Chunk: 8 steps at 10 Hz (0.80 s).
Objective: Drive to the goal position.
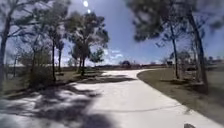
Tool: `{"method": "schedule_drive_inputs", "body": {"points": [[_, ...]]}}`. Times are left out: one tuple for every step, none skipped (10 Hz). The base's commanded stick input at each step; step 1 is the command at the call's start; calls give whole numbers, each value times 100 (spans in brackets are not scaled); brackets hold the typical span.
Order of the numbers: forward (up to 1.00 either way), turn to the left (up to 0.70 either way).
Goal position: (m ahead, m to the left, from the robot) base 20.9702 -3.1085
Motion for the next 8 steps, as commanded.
{"method": "schedule_drive_inputs", "body": {"points": [[97, 0], [100, 0], [100, 0], [100, 0], [100, 0], [100, -40], [100, -40], [100, -5]]}}
